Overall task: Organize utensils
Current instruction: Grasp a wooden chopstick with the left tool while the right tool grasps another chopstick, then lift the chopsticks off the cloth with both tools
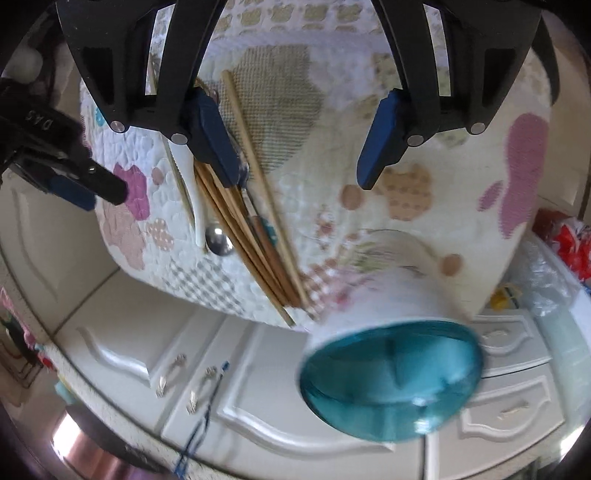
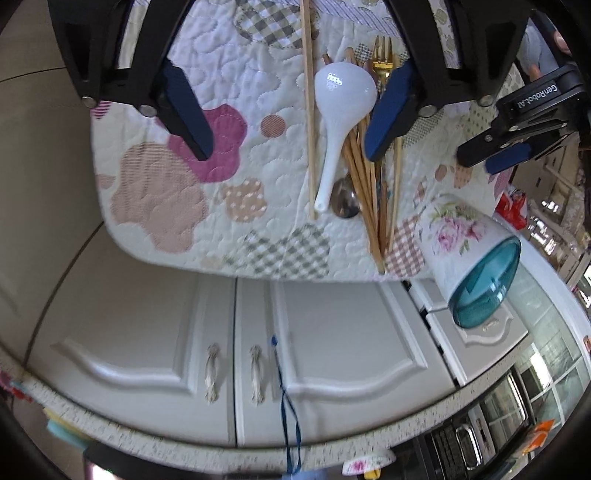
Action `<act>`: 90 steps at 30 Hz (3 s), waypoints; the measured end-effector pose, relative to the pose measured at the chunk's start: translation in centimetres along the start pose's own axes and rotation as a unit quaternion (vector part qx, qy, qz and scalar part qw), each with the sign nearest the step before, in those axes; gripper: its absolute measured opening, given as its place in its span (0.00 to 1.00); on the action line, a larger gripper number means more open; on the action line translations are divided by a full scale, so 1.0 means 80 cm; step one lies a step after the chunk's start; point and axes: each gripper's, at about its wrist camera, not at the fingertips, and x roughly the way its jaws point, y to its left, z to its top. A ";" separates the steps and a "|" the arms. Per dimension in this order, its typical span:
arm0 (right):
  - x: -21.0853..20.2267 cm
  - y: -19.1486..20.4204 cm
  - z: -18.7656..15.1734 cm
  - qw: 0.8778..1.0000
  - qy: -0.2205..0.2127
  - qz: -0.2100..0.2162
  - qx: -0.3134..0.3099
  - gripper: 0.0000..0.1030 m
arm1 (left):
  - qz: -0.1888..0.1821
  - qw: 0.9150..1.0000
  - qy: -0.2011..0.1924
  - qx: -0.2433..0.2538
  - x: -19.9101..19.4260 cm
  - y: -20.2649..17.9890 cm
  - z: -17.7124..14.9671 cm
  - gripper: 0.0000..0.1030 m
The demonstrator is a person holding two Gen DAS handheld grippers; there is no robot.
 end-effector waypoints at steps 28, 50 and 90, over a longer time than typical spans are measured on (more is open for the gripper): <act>0.093 -0.013 -0.003 0.994 0.103 0.038 -0.009 0.21 | -0.055 0.996 0.067 0.013 0.079 -0.006 0.011 0.07; 0.068 0.017 -0.046 0.975 0.145 0.171 -0.004 0.06 | -0.032 0.997 0.075 0.006 0.020 0.061 -0.032 0.05; 0.101 0.052 -0.006 0.984 0.135 0.110 -0.045 0.14 | -0.017 0.996 0.074 0.050 0.035 0.039 -0.025 0.13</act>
